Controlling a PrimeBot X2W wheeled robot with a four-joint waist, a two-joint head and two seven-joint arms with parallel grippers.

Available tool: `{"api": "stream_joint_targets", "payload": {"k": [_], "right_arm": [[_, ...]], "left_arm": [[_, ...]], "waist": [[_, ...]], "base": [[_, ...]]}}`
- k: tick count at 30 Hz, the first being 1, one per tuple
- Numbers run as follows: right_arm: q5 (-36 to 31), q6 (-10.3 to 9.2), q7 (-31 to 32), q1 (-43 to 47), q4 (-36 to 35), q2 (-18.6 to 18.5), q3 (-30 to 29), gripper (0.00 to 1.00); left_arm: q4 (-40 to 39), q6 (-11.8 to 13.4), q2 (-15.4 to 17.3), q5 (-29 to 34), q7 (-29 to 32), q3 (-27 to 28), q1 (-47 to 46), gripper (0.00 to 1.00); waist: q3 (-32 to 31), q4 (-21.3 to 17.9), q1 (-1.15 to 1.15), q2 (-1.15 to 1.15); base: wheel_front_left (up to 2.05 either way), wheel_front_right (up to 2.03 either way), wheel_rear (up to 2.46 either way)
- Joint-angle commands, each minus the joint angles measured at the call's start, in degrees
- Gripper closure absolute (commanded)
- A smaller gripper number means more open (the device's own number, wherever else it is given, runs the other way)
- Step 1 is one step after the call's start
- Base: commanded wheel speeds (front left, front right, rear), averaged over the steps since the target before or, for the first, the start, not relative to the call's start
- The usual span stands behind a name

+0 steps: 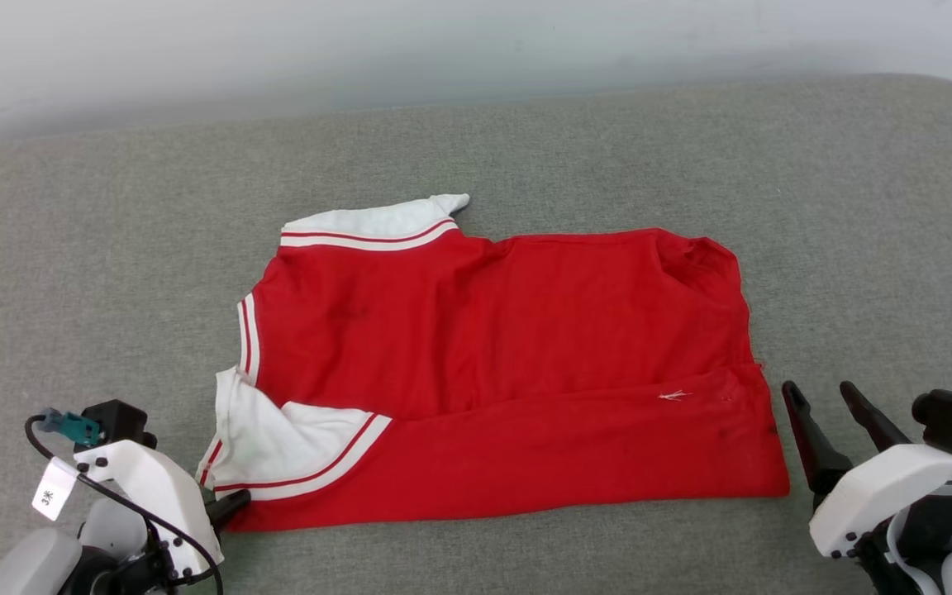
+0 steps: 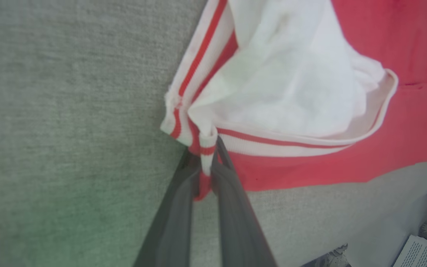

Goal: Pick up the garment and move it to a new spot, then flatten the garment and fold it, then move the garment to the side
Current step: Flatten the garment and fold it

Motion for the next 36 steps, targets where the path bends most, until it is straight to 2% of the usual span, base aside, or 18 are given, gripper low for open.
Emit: {"api": "stream_joint_targets", "payload": {"k": [1, 6, 11, 16, 23, 24, 25, 26, 36], "right_arm": [[0.35, -0.04, 1.0, -0.35, -0.28, -0.56, -0.17, 0.0], [1.78, -0.04, 10.23, 0.41, -0.21, -2.43, -0.7, 0.0], [2.56, -0.04, 21.18, 0.45, -0.95, -4.56, 0.12, 0.0], [2.31, -0.04, 25.05, -1.27, 0.38, -5.23, 1.62, 0.0], [4.37, -0.02, 29.49, -2.31, 6.17, -4.44, 5.76, 0.0], [4.98, 0.03, 29.98, -2.11, 6.75, -4.31, 6.39, 0.07], [5.52, 0.05, 30.31, -2.08, 7.22, -4.15, 6.73, 0.59], [5.77, 0.05, 30.84, -2.03, 7.64, -4.2, 7.24, 1.0], [6.65, -0.04, 29.78, -2.82, 6.4, -6.64, 6.59, 1.0]], "left_arm": [[1.62, -0.43, -2.56, 0.45, 0.49, -2.68, 1.56, 1.0], [1.84, -1.81, -1.96, 2.32, -2.5, -1.94, 0.09, 1.0], [-1.51, -1.32, -0.46, 4.15, -4.77, -1.27, -0.61, 1.0], [-4.51, -0.74, 0.15, 5.7, -5.67, -1.18, -2.04, 1.0], [-7.25, 0.4, -0.05, 6.51, -5.91, -1.65, -1.5, 1.0], [-7.39, 0.54, -0.21, 6.38, -5.95, -1.63, -1.27, 1.0], [-7.53, 0.64, -0.33, 6.33, -6.05, -1.7, -1.03, 1.0], [-7.65, 0.7, -0.42, 6.33, -6.09, -1.76, -0.81, 1.0], [-8.19, 1.08, -0.97, 6.06, -7.37, -1.44, 0.32, 1.0]], "waist": [[-0.12, 0.25, 0.01, -0.01], [-1.18, 1.07, 0.01, -0.01], [-1.75, 2.24, 0.01, -0.01], [-0.59, 3.61, 0.01, -0.01], [1.12, 4.89, 0.01, -0.01], [1.21, 4.98, 0.01, -0.01], [1.22, 5.05, 0.01, -0.01], [1.18, 5.07, 0.01, -0.01], [-1.05, 4.87, 0.01, -0.01]], "base": [[0.0, 0.0, 0.0], [0.0, 0.0, 0.0], [0.0, 0.0, 0.0], [0.0, 0.0, 0.0], [0.0, 0.0, 0.0], [0.0, 0.0, 0.0], [0.0, 0.0, 0.0], [0.0, 0.0, 0.0], [0.0, 0.0, 0.0]]}}
